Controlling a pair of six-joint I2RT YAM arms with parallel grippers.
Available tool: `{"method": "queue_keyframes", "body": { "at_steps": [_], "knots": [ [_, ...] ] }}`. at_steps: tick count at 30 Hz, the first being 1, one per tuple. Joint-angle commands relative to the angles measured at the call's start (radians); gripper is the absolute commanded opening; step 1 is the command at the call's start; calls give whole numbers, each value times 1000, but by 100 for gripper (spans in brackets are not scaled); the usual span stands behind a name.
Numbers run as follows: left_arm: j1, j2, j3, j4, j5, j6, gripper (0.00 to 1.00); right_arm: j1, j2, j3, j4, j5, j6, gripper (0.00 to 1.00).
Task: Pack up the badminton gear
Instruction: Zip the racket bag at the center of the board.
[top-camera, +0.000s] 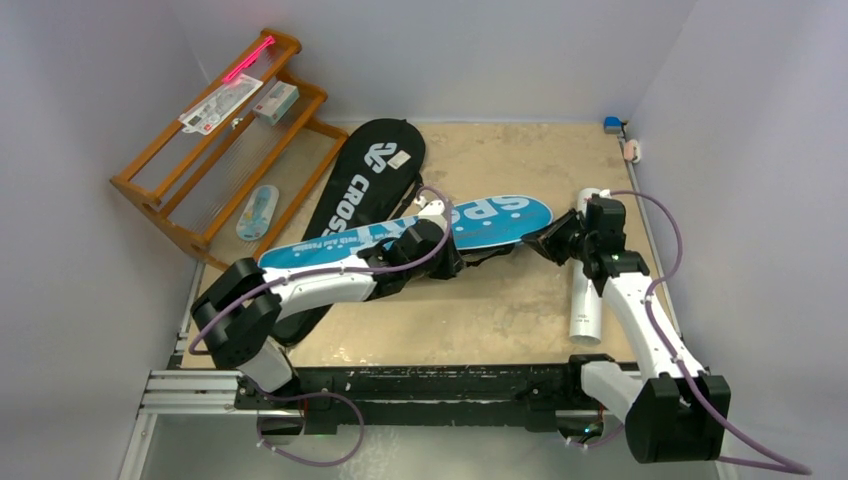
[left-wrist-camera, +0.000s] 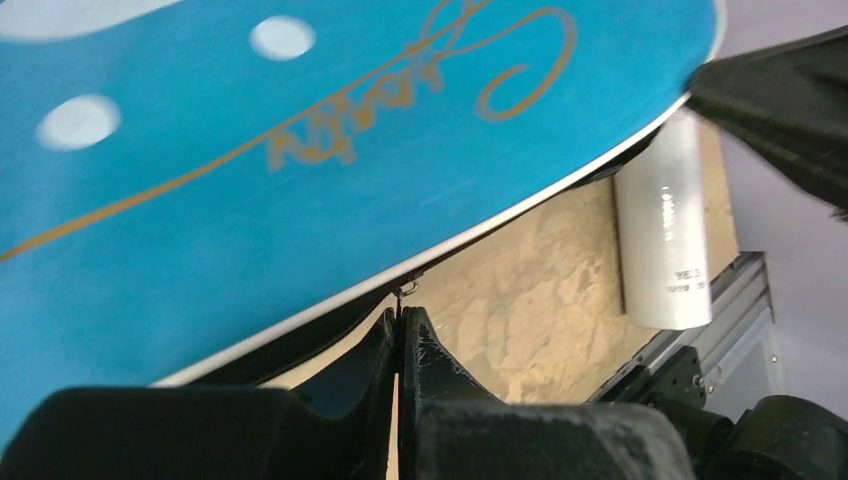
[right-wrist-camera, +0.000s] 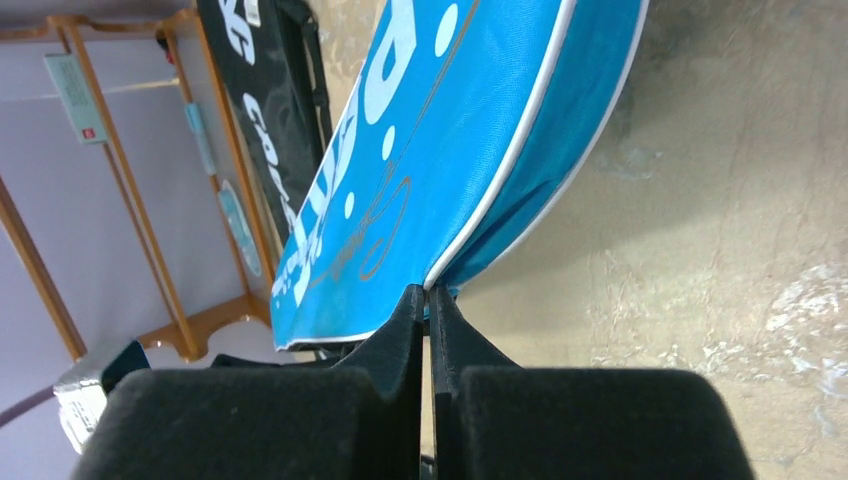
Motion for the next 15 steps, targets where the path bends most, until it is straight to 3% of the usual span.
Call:
{"method": "queue_keyframes", "body": {
  "at_steps": [1,8,15],
  "knots": [
    [25,-91,-79,-75,-30,-22,0,-25,23,74,8,120,-46,0],
    [49,-276,-232,-172,-65,-38,0,-122,156,155,52,118,-60,0],
    [72,-467,-350,-279,-77,-75,0,-225,340,362,50,110,-59,0]
  ]
}}
